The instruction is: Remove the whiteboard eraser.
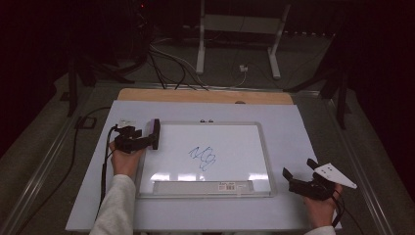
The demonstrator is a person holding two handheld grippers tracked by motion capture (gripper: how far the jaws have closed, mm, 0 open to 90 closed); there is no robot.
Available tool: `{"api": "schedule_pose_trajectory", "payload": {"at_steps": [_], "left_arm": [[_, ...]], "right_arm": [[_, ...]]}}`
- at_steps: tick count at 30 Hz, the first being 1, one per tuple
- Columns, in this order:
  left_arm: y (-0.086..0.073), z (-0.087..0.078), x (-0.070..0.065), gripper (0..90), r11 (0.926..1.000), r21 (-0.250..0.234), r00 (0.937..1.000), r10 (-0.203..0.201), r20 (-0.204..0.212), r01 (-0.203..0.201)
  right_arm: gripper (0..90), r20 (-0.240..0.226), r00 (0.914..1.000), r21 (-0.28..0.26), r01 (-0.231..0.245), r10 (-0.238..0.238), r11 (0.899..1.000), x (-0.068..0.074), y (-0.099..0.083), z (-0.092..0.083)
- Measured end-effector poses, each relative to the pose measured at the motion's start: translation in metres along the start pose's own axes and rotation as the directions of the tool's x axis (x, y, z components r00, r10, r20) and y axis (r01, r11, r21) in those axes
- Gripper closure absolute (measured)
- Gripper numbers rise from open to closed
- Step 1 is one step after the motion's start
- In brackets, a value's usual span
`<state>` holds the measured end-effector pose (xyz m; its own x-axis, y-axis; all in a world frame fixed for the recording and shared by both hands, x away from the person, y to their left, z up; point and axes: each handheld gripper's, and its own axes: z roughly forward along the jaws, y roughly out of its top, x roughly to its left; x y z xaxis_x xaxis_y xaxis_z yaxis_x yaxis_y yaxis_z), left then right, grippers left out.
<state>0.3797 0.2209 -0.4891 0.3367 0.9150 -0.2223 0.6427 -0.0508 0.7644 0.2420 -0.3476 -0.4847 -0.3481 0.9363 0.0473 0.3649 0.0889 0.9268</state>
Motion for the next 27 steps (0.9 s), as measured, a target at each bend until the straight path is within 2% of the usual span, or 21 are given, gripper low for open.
{"api": "schedule_pose_trajectory", "payload": {"at_steps": [8, 11, 16, 21, 27], "left_arm": [[0.001, 0.000, -0.002, 37.8, 1.0000, 0.000, 0.9996, -0.002, 0.027, 0.002], [0.003, 0.002, -0.007, 36.6, 0.9999, 0.000, 0.9996, 0.016, 0.024, -0.016], [0.009, 0.009, -0.016, 35.7, 0.9990, 0.017, 0.9991, 0.041, -0.010, -0.041], [0.009, 0.018, -0.020, 37.5, 0.9980, 0.044, 0.9975, 0.047, -0.053, -0.045], [0.007, 0.020, -0.022, 50.5, 0.9964, 0.059, 0.9936, 0.066, -0.091, -0.061]], "right_arm": [[0.3, 0.000, 1.0000, 0.006, 0.001, -0.001, 1.000, 0.001, 0.000, 0.001], [0.3, 0.001, 1.0000, 0.007, 0.001, -0.001, 1.000, 0.001, 0.000, 0.001], [0.3, 0.001, 1.0000, 0.006, 0.001, -0.001, 1.000, 0.001, 0.000, 0.001], [0.3, 0.003, 1.0000, 0.004, 0.002, -0.002, 1.000, -0.001, 0.000, 0.000], [0.3, 0.005, 1.0000, 0.003, -0.001, 0.001, 1.000, -0.001, 0.000, 0.000]]}}
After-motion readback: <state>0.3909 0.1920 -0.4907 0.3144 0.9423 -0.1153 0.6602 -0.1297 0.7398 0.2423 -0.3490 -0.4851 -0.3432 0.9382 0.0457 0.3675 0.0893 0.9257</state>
